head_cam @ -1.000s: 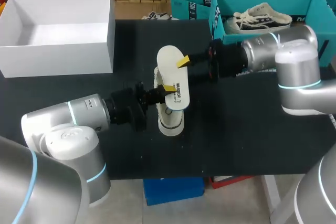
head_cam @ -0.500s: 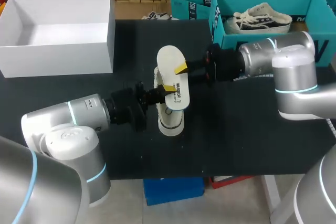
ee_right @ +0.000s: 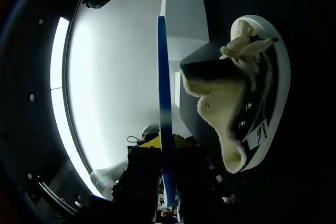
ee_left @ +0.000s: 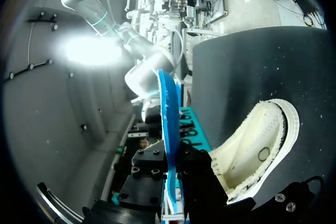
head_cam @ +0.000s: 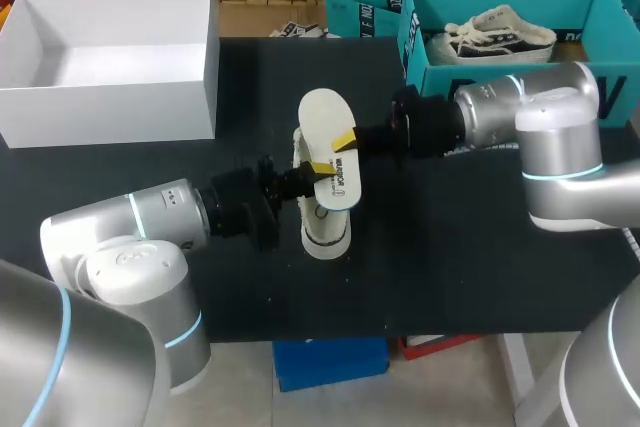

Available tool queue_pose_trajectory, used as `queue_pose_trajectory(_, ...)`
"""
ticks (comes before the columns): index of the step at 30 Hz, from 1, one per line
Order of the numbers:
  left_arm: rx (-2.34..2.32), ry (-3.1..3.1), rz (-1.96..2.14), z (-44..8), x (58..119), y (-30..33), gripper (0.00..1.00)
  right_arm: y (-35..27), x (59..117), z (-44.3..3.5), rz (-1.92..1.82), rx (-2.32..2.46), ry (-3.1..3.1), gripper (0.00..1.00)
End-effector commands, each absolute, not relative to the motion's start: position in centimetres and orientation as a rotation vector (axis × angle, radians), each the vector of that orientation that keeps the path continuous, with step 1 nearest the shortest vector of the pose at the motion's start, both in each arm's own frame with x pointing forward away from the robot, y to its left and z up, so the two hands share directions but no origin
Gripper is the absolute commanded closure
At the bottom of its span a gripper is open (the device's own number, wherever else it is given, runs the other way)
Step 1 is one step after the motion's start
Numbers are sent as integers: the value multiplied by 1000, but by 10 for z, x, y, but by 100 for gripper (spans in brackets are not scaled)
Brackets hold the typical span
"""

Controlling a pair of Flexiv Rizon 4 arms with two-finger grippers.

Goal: Take the shoe out of the shoebox, open the shoe tongue, remove and reinsert the insole, then place the shoe into the shoebox

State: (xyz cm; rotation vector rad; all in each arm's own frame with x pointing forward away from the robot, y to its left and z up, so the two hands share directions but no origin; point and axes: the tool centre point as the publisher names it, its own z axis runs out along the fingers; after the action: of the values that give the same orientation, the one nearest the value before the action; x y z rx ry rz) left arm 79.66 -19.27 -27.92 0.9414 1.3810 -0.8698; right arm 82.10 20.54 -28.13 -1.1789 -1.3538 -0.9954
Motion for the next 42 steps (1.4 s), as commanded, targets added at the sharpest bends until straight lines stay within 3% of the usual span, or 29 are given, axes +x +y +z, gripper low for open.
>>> queue_pose_trajectory(1,947,1384,-869,-278,796,-192,100,207,821,-281,-996,-1182,-1354,100)
queue_pose_trajectory(6,947,1384,-869,-278,796,-192,100,207,821,-281,-996,-1182,-1354,100)
queue_pose_trajectory(7,953,1421,-853,-277,797,-191,28,207,821,-281,-996,-1182,-1354,100)
queue_pose_trajectory(8,968,1451,-843,-277,798,-189,0,207,821,-281,-996,-1182,-1354,100)
queue_pose_trajectory(28,1423,1829,-512,-256,788,-113,0,207,821,-281,-996,-1182,-1354,100)
queue_pose_trajectory(42,1591,1915,-392,-232,790,-107,0,207,821,-281,-996,-1182,-1354,100)
